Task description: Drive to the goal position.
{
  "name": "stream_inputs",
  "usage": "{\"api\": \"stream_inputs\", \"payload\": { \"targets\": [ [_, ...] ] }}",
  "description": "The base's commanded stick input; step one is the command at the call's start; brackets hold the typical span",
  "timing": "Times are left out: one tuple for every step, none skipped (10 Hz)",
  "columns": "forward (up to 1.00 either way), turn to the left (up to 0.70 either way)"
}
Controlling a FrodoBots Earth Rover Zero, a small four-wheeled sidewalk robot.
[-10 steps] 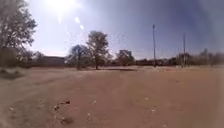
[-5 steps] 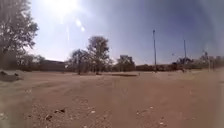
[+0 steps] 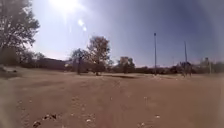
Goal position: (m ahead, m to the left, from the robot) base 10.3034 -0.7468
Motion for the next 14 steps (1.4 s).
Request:
{"api": "stream_inputs", "payload": {
  "targets": [
    [0.50, 0.00],
    [0.50, 0.00],
    [0.50, 0.00],
    [0.50, 0.00],
    [0.50, 0.00],
    [0.50, 0.00],
    [0.50, 0.00],
    [0.50, 0.00],
    [0.50, 0.00],
    [0.50, 0.00],
    [0.50, 0.00],
    [0.50, 0.00],
    [0.50, 0.00],
    [0.50, 0.00]
  ]
}}
